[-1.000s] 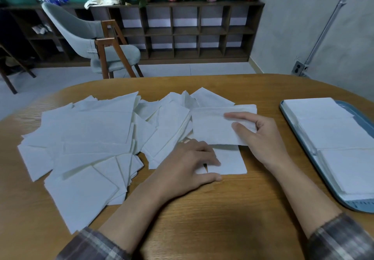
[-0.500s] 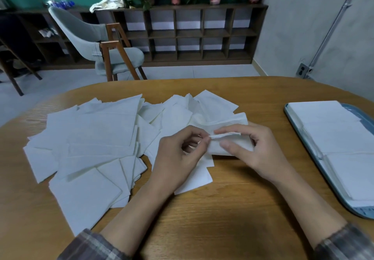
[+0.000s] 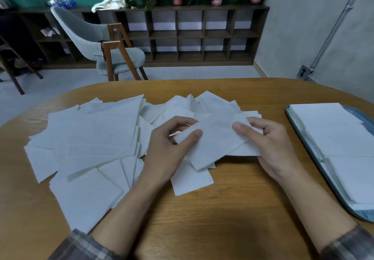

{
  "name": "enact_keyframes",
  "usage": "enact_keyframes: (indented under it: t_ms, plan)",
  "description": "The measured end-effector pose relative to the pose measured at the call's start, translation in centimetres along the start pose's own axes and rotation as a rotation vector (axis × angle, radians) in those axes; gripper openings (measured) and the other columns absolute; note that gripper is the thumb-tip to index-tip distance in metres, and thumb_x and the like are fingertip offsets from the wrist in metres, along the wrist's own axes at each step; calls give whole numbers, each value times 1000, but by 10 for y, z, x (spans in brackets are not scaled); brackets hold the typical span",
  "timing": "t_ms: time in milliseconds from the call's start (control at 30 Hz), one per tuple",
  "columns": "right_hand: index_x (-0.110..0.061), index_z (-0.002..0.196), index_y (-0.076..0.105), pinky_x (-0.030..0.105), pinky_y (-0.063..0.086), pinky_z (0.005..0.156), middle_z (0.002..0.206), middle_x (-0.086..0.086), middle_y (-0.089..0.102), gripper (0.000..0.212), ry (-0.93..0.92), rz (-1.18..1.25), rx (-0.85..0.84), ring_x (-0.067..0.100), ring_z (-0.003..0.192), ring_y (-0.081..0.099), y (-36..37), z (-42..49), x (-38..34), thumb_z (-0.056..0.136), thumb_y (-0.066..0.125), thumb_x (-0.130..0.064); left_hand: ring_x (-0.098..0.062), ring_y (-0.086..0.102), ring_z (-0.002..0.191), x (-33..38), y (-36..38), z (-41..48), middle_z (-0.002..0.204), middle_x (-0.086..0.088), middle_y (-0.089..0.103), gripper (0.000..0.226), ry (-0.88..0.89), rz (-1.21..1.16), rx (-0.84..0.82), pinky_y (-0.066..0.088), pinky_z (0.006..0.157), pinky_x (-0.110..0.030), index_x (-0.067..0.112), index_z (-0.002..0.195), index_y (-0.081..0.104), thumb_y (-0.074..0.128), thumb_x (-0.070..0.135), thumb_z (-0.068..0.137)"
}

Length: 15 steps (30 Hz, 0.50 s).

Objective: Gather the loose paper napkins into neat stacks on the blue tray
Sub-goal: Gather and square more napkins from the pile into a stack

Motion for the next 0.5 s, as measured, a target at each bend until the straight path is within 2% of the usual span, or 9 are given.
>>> enact_keyframes:
  t_ms: [100, 167, 267, 400, 500]
  plan:
    - [-6, 110, 80, 41, 56, 98, 115, 11, 79, 27, 66, 13, -118, 28, 109, 76, 11, -2, 5, 86, 76, -17, 8, 64, 74, 2, -9, 2, 101, 12, 78, 14, 12, -30, 53, 44, 60, -8, 19, 103, 78, 81, 13, 91]
    - [-5, 120, 75, 33, 59, 91, 119, 10, 78, 32, 86, 28, -180, 27, 111, 75, 19, -5, 7, 89, 73, -12, 7, 64, 69, 3, -7, 2, 97, 9, 79, 16, 9, -47, 29, 43, 58, -7, 16, 104, 78, 81, 9, 90]
    - [-7, 125, 70, 29, 60, 87, 121, 11, 77, 35, 83, 27, -214, 25, 111, 74, 25, -6, 8, 90, 72, -9, 7, 62, 63, 4, -1, 1, 91, 9, 80, 17, 13, -52, -14, 42, 56, -6, 15, 103, 77, 82, 6, 89]
    - [-17, 124, 68, 25, 57, 78, 113, 4, 77, 39, 82, -8, -195, 19, 103, 74, 27, -6, 9, 87, 76, -15, 7, 63, 68, 1, 4, 1, 94, 10, 79, 17, 5, -6, -36, 41, 57, -6, 17, 103, 77, 82, 8, 90]
    - [-36, 127, 65, 25, 57, 78, 112, -8, 74, 42, 36, -114, -182, 14, 103, 72, 29, -8, 5, 91, 77, -16, -1, 72, 87, -2, 7, 1, 97, 11, 78, 18, -9, -12, -69, 50, 66, -14, 22, 103, 77, 83, 11, 90]
Point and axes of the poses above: each hand's wrist, its own z-axis towards the middle knuckle, its own y-axis out of the palm, x = y × z, the point moved 8 cm from there along z, towards the middle knuckle
